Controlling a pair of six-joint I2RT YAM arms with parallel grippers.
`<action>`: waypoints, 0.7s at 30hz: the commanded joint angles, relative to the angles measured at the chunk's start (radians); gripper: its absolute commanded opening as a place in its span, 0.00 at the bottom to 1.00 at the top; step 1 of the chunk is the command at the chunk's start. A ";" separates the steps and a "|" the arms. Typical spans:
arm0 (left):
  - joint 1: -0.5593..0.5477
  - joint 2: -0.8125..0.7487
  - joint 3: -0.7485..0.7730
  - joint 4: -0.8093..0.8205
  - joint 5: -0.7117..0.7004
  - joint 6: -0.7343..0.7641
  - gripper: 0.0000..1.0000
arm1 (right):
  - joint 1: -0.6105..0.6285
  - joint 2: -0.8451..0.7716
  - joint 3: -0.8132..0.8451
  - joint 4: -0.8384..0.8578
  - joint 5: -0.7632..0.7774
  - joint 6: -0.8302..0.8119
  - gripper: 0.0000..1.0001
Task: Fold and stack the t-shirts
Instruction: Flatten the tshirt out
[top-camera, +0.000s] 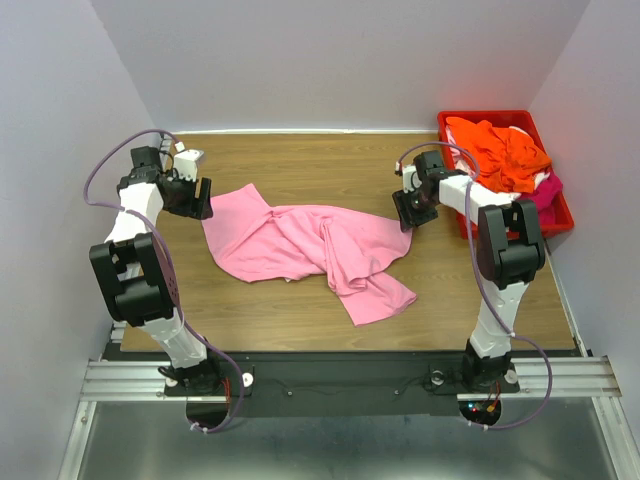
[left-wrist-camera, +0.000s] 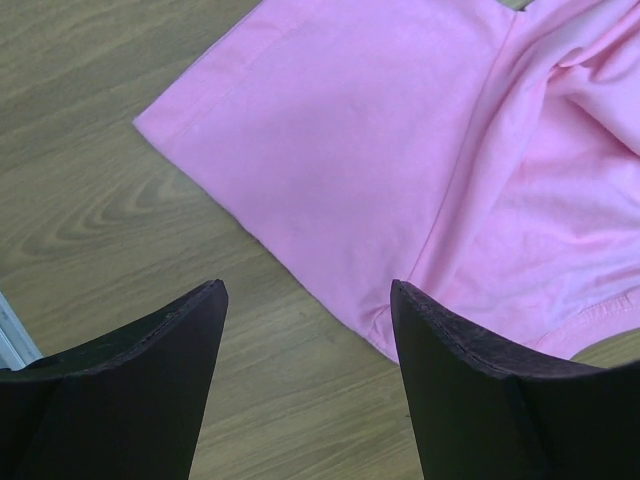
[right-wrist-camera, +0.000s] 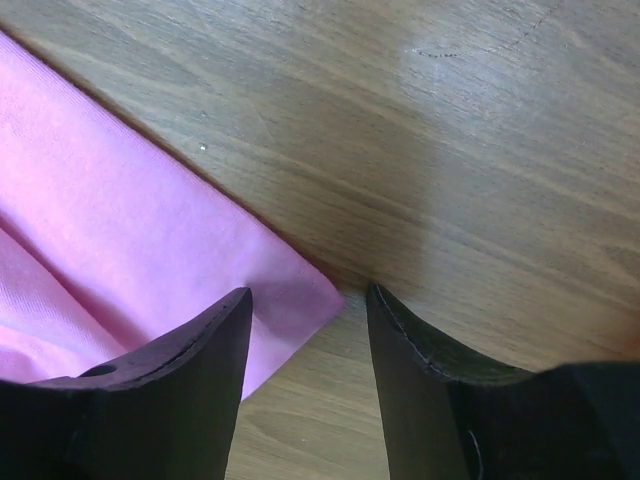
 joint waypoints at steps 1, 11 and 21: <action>0.025 0.024 0.059 0.014 0.037 -0.025 0.78 | -0.001 0.014 0.013 0.047 0.005 0.001 0.55; 0.036 0.160 0.166 0.092 -0.069 -0.088 0.78 | -0.002 0.020 -0.011 0.058 -0.028 -0.008 0.01; 0.036 0.375 0.346 0.081 -0.137 -0.125 0.70 | -0.001 0.011 -0.001 0.056 -0.023 -0.012 0.00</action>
